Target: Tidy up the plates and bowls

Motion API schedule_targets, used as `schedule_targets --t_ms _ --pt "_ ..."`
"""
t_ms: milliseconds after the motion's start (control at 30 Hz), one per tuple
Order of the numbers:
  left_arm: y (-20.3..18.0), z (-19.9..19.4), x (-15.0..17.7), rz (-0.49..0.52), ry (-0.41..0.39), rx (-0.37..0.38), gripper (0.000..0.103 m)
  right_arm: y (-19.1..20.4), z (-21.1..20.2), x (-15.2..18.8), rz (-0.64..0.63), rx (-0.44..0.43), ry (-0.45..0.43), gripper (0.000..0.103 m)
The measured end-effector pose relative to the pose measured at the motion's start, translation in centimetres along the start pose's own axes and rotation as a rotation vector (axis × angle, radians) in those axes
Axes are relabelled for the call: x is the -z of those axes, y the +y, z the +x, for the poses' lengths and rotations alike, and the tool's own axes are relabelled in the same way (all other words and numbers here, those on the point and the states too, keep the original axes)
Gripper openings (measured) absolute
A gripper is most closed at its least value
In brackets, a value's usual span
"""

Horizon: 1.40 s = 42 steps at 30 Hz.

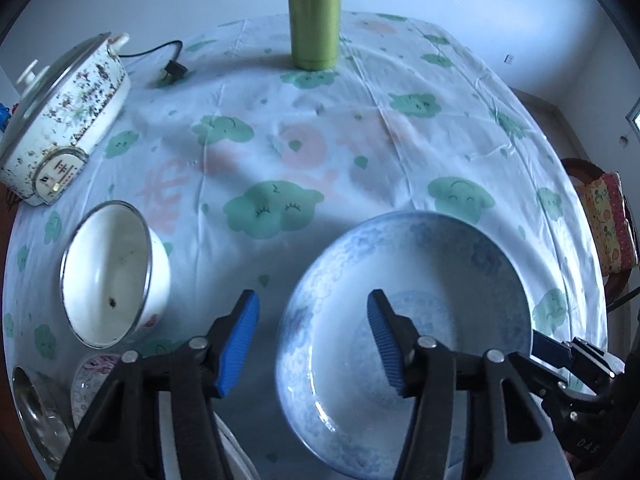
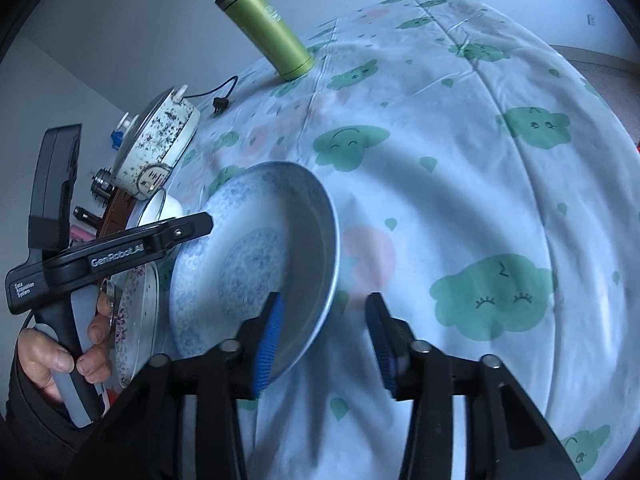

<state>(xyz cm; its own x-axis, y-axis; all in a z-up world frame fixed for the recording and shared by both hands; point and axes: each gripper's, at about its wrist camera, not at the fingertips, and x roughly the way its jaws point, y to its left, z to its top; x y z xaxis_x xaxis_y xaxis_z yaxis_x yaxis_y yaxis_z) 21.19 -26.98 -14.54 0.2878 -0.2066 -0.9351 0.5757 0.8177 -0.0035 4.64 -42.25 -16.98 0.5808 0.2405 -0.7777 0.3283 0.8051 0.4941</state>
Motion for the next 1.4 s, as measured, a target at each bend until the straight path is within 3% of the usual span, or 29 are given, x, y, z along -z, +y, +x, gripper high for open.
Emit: schedule_targets --t_ms 133,367,433,533,633,800,1167,1400 --pt "0.0 1.2 0.3 -0.008 0.037 0.01 0.05 0.3 0.9 -0.1 -0.013 -0.016 0.01 0.037" --pt "0.1 2.3 0.7 -0.028 0.058 0.035 0.051 0.8 1.9 -0.1 -0.013 -0.042 0.01 0.035" --pt "0.0 2.1 0.8 -0.023 0.053 0.033 0.051 0.8 2.0 -0.1 -0.024 -0.031 0.006 0.032" --pt "-0.1 1.9 1.1 -0.018 0.035 0.03 0.05 0.2 2.0 -0.3 -0.011 -0.018 0.013 0.016" --pt "0.0 1.8 1.3 -0.035 0.024 0.04 0.049 -0.2 1.9 -0.5 -0.01 -0.036 0.021 0.016" --pt "0.3 1.2 1.8 -0.1 0.029 0.153 0.049 -1.0 1.0 -0.5 0.012 -0.039 0.016 0.016" --pt "0.9 -2.8 3.1 -0.132 -0.046 0.142 0.049 0.6 -1.6 -0.2 -0.014 -0.083 0.016 0.016" --pt "3.3 -5.2 5.4 -0.193 -0.068 0.128 0.049 3.3 -2.3 0.1 -0.047 -0.123 0.022 0.016"
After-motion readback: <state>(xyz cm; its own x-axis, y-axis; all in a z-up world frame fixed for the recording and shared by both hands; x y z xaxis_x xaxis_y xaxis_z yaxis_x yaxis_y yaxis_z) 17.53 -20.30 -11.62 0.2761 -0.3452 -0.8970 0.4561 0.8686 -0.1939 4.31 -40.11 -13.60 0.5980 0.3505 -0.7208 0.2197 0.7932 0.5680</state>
